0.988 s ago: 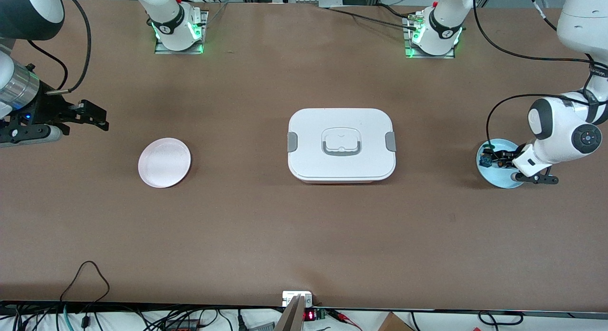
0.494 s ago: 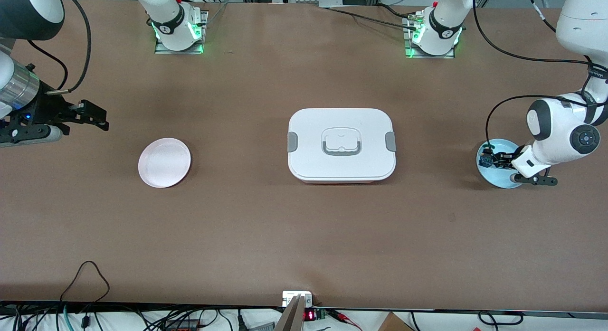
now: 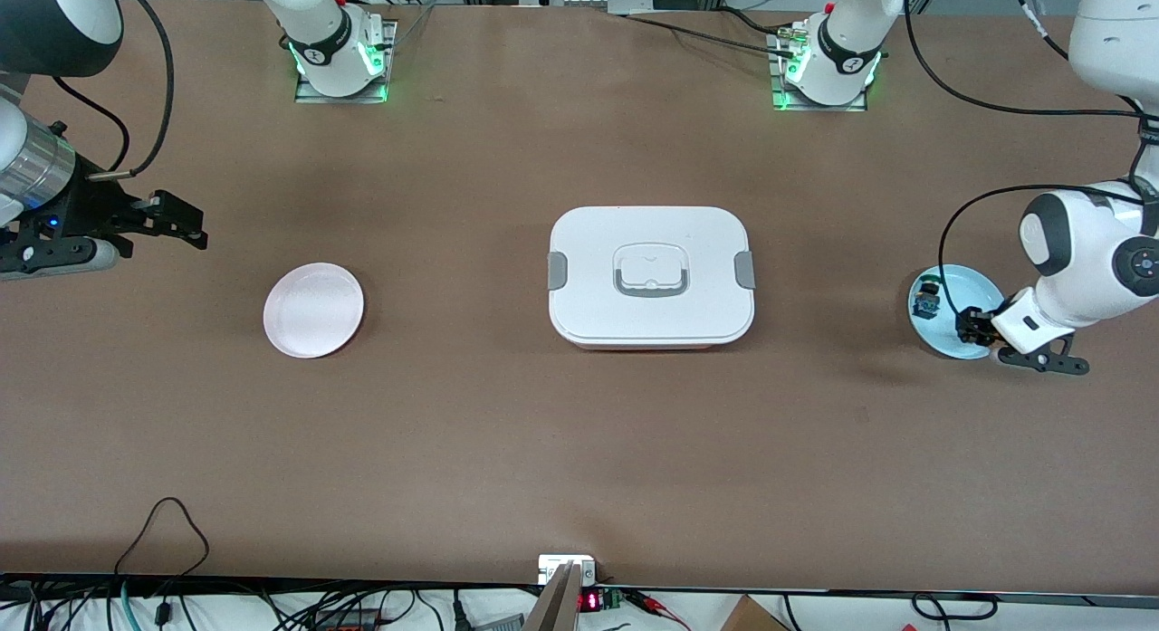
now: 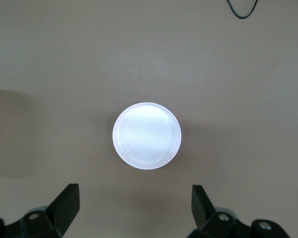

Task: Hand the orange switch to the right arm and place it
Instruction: 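Close the left gripper on the orange switch, then lift the orange switch with the left gripper toward the white box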

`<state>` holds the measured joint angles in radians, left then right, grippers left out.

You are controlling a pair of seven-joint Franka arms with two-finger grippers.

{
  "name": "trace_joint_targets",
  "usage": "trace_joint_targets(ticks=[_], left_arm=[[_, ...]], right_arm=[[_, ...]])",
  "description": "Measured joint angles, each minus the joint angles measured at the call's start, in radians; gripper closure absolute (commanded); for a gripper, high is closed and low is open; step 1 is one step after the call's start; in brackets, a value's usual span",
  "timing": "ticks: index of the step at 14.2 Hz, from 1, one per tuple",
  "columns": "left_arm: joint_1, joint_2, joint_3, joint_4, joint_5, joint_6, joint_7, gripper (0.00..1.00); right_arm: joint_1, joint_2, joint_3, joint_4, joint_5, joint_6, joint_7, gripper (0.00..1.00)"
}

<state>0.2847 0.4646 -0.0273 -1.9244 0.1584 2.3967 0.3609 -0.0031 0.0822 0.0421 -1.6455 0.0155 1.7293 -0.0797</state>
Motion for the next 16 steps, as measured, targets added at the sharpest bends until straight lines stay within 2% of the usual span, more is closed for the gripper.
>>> trace_joint_targets(ticks=[6,11,14,15,16], left_arm=[[0.001,-0.046,-0.107,0.176,-0.018,-0.246,0.149,0.74],[0.003,-0.044,-0.127,0.210,-0.298,-0.327,0.418,0.73],[0.003,-0.042,-0.140,0.211,-0.492,-0.431,0.525,0.75],[0.002,-0.041,-0.145,0.212,-0.550,-0.475,0.558,0.76],[0.000,-0.041,-0.152,0.213,-0.609,-0.523,0.607,0.82]], right_arm=[[0.000,0.000,0.000,0.001,0.000,0.005,0.000,0.00],[0.006,-0.002,0.000,0.018,0.000,0.018,0.000,0.00],[0.006,-0.003,0.000,0.028,0.000,0.019,-0.001,0.00],[0.006,-0.004,0.001,0.033,0.000,0.019,-0.001,0.00],[0.007,-0.006,0.001,0.036,0.000,0.017,-0.002,0.00]])
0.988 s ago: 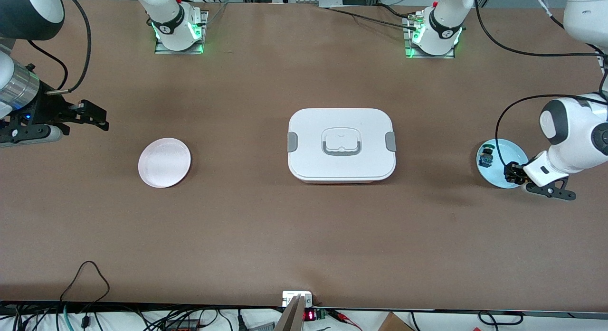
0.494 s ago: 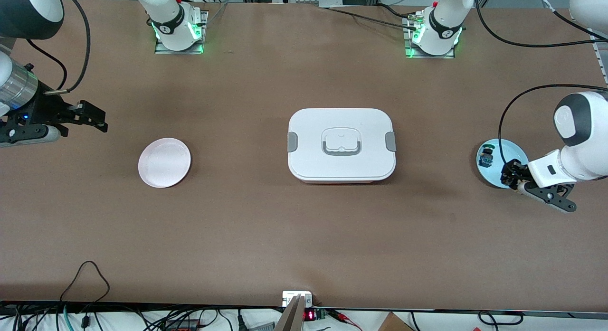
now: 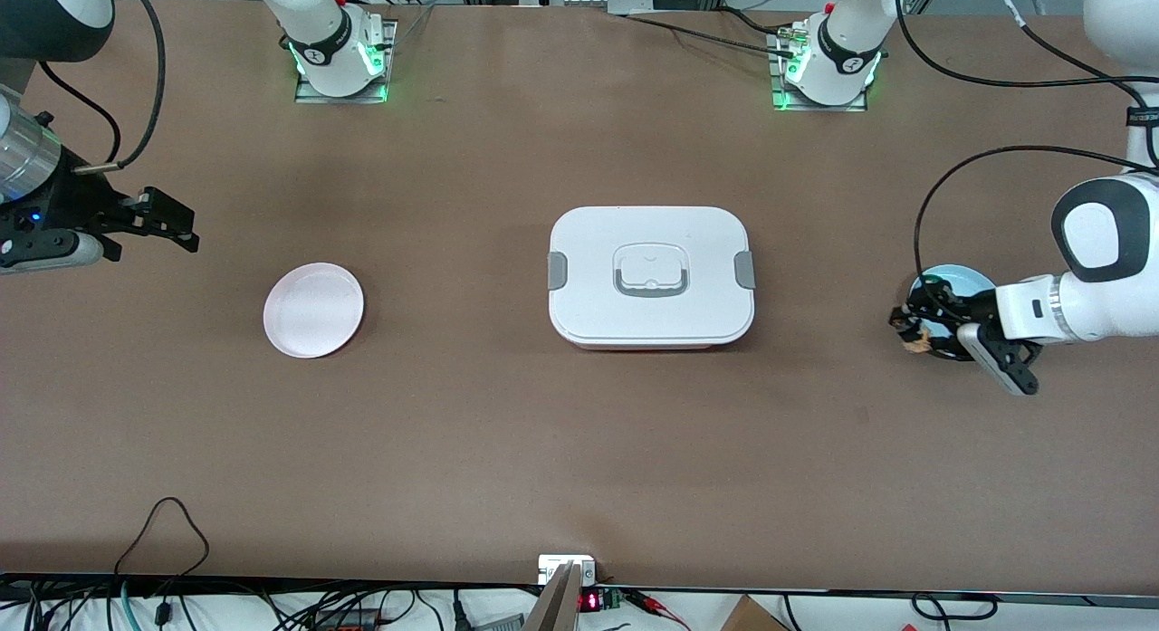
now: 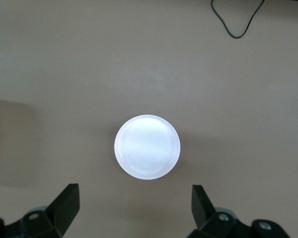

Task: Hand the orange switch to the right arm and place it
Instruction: 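Lift the orange switch with the left gripper toward the white box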

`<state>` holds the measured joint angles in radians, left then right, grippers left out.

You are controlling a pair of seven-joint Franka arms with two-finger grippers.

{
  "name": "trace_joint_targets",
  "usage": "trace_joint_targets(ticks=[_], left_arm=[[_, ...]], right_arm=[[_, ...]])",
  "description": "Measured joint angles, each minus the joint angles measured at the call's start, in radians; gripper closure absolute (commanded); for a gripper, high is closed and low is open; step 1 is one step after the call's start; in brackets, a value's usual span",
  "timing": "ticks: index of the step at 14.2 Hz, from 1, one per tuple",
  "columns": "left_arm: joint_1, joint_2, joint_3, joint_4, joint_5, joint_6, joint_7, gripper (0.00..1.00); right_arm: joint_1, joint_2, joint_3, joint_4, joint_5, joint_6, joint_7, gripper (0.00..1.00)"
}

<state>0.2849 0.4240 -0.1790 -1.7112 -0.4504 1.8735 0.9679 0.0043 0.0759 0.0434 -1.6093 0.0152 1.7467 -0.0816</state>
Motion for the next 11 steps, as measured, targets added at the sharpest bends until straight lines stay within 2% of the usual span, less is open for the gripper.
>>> trace_joint_targets(ticks=[2,4,6,8,11], left_arm=[[0.001,0.001,-0.037,0.001,-0.129,-0.091,0.142,0.95],[-0.002,0.002,-0.094,0.002,-0.217,-0.126,0.270,0.96],[-0.002,0.005,-0.165,0.002,-0.298,-0.154,0.325,0.96],[-0.006,0.017,-0.226,0.002,-0.429,-0.174,0.374,0.95],[-0.035,0.055,-0.277,0.002,-0.605,-0.180,0.509,0.95]], right_arm=[[0.007,0.004,0.003,-0.001,0.000,-0.011,-0.019,0.00],[0.014,0.014,0.005,-0.002,0.024,-0.028,-0.089,0.00],[0.014,0.024,0.006,-0.004,0.161,-0.054,-0.143,0.00],[0.014,0.045,0.006,-0.007,0.302,-0.088,-0.162,0.00],[0.015,0.104,0.006,-0.020,0.535,-0.106,-0.191,0.00]])
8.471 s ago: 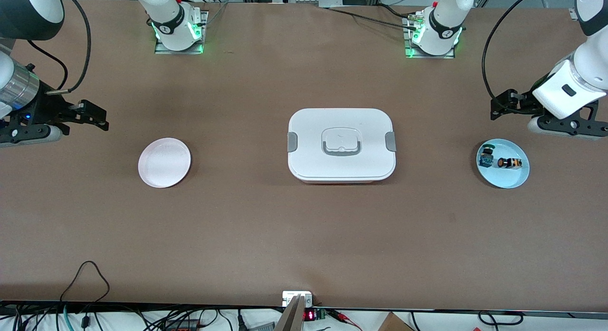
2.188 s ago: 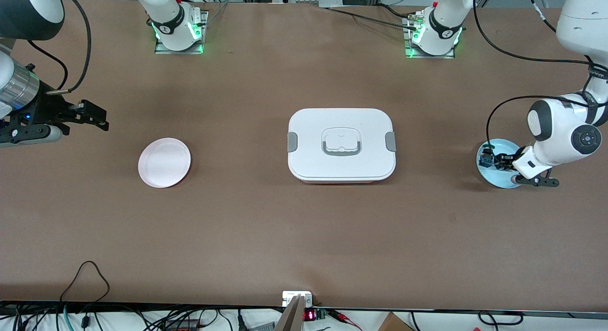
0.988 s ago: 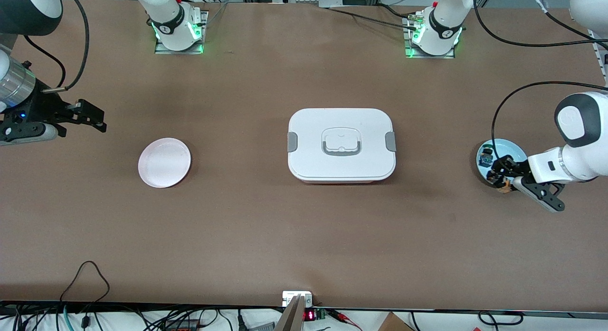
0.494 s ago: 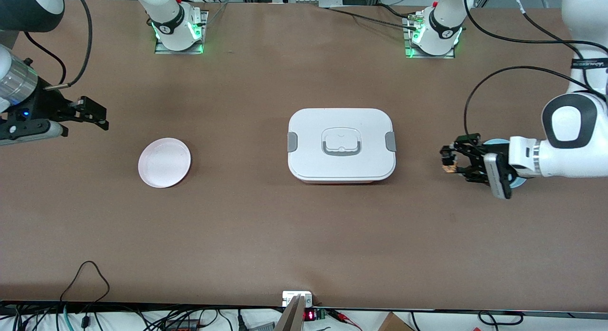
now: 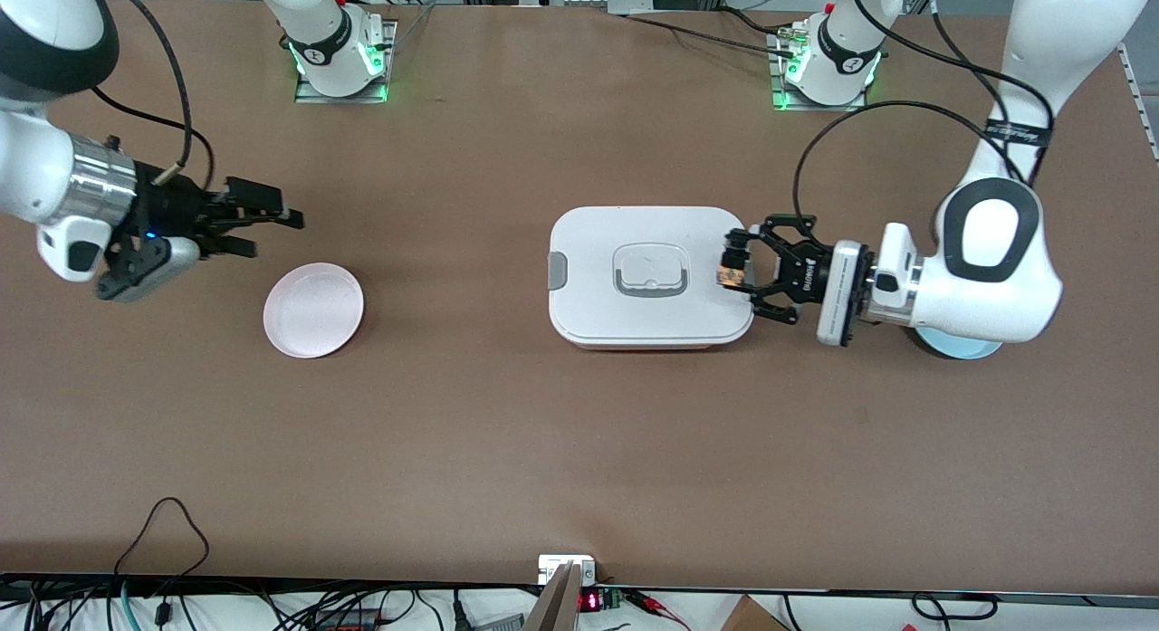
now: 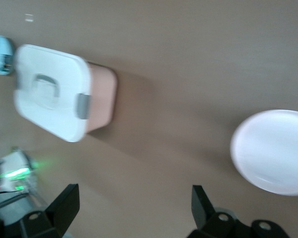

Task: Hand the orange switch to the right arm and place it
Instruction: 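Lift the orange switch with the left gripper toward the white box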

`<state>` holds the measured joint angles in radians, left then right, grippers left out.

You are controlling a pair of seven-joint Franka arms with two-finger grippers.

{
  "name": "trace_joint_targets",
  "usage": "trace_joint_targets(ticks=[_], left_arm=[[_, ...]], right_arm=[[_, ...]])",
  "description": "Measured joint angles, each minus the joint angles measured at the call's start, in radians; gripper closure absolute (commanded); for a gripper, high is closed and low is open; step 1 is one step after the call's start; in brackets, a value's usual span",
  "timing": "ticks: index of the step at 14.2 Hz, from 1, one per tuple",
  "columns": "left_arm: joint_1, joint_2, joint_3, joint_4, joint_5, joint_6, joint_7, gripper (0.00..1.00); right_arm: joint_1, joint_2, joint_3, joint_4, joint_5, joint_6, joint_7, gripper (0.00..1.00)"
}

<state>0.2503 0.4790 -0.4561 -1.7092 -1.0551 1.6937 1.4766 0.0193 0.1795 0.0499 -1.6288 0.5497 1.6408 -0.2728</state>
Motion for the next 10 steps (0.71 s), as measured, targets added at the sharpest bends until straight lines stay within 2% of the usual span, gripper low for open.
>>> trace_joint_targets(ticks=[4,7,10], left_arm=[[-0.096,0.071,-0.019,0.006,-0.184,0.011,0.231,0.95],[-0.158,0.084,-0.020,0.054,-0.225,0.088,0.332,0.95],[-0.205,0.101,-0.021,0.075,-0.229,0.167,0.361,0.95]], right_arm=[[0.001,0.110,0.001,-0.006,0.325,0.000,-0.024,0.00],[0.021,0.149,0.002,-0.020,0.496,0.006,-0.023,0.00],[0.061,0.153,0.002,-0.098,0.647,0.085,-0.022,0.00]])
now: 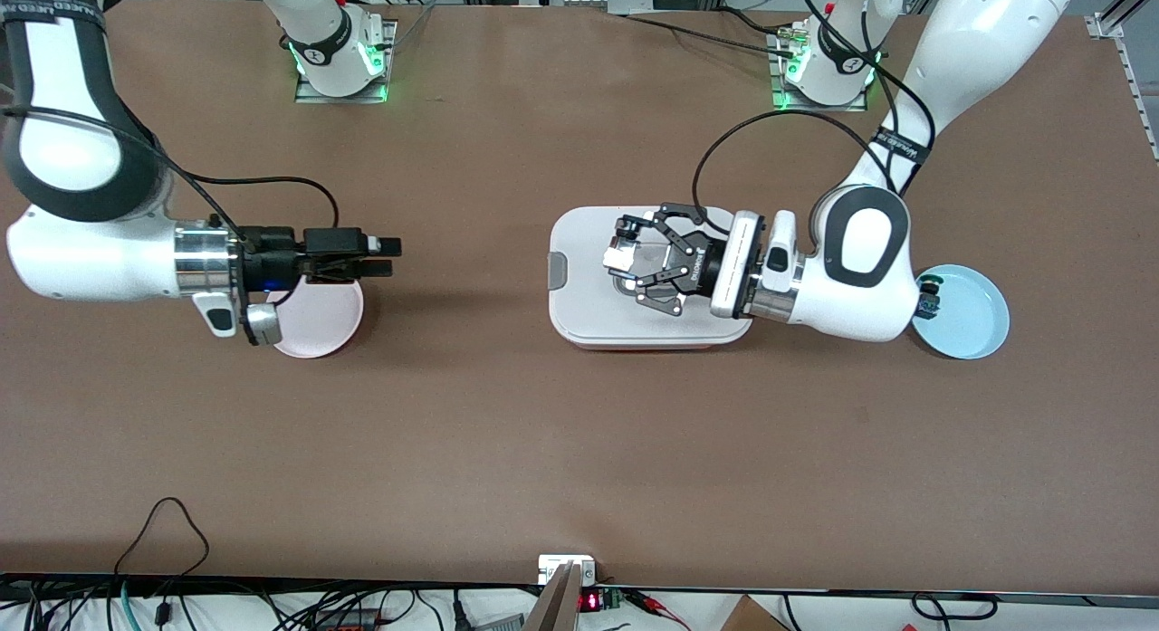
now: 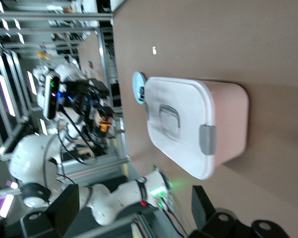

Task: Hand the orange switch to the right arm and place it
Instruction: 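Lift the orange switch with the left gripper toward the white box, then carry the switch over the box while the right gripper reaches toward it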

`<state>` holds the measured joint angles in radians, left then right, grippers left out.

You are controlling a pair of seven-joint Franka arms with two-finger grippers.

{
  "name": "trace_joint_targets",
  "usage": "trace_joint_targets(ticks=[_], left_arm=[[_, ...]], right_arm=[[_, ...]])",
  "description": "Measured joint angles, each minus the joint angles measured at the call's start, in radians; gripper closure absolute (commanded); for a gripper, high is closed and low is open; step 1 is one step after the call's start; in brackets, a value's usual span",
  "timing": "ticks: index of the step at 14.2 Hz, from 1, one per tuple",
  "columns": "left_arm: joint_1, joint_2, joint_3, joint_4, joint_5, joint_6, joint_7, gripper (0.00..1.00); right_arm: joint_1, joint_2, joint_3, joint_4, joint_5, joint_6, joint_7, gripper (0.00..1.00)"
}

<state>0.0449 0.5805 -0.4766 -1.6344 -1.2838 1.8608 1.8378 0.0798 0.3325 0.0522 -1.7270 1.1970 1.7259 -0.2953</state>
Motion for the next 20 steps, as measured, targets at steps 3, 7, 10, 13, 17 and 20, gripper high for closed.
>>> trace_joint_targets(ticks=[3,7,10,13,17,20], left_arm=[[-0.024,0.014,0.000,0.006,-0.023,0.041,0.010,0.95],[-0.031,0.017,0.000,0.011,-0.035,0.042,0.014,0.95],[-0.044,0.017,-0.001,0.011,-0.048,0.043,0.014,0.95],[-0.077,0.017,-0.001,0.011,-0.085,0.105,0.015,0.95],[-0.083,0.017,-0.001,0.014,-0.087,0.116,0.017,0.95],[-0.083,0.017,-0.001,0.015,-0.087,0.116,0.017,0.95]], right_arm=[[0.061,0.000,0.001,-0.062,0.144,0.116,0.000,0.00],[0.166,0.000,0.003,-0.081,0.308,0.285,0.000,0.00],[0.235,0.000,0.004,-0.086,0.400,0.386,0.005,0.00],[0.302,0.002,0.004,-0.092,0.491,0.480,0.006,0.00],[0.361,0.015,0.004,-0.092,0.545,0.550,0.006,0.00],[0.385,0.022,0.004,-0.092,0.569,0.578,0.006,0.03]])
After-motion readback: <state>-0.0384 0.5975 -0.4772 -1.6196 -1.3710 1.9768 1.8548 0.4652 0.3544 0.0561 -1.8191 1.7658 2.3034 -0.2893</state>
